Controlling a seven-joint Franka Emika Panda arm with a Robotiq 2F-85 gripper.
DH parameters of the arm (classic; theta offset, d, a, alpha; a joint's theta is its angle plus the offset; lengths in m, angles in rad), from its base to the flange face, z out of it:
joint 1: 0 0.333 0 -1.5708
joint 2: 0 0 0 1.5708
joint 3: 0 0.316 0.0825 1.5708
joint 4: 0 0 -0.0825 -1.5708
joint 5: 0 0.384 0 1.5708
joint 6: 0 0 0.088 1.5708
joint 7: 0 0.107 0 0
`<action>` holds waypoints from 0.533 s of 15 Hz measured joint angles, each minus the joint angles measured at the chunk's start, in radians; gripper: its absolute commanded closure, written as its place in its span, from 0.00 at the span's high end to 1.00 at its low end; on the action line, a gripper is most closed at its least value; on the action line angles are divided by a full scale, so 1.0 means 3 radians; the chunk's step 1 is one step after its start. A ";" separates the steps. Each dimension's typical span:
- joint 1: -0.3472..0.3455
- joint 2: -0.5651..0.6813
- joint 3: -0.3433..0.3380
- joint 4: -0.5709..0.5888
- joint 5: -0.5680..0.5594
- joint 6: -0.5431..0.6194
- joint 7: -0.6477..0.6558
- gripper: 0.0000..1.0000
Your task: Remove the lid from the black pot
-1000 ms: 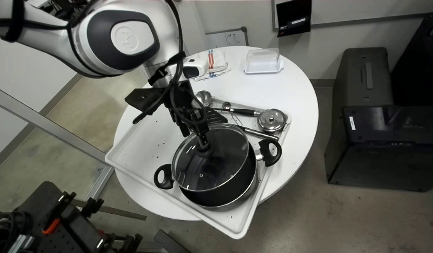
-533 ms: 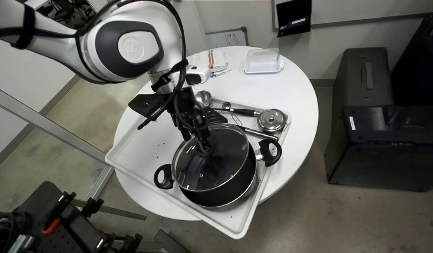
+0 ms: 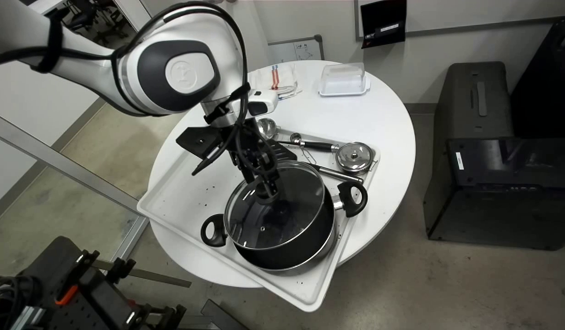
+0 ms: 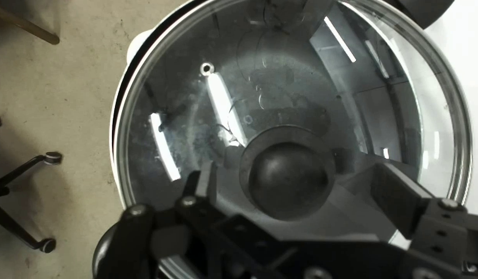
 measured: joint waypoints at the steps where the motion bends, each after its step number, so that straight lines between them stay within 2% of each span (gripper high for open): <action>1: 0.0000 0.0008 0.0000 0.0001 0.0005 0.0019 -0.0001 0.72; 3: 0.0000 0.0024 0.0000 0.0002 0.0013 0.0049 -0.0005 0.66; 8: -0.0003 0.0027 0.0000 0.0008 0.0102 0.0064 -0.0056 0.27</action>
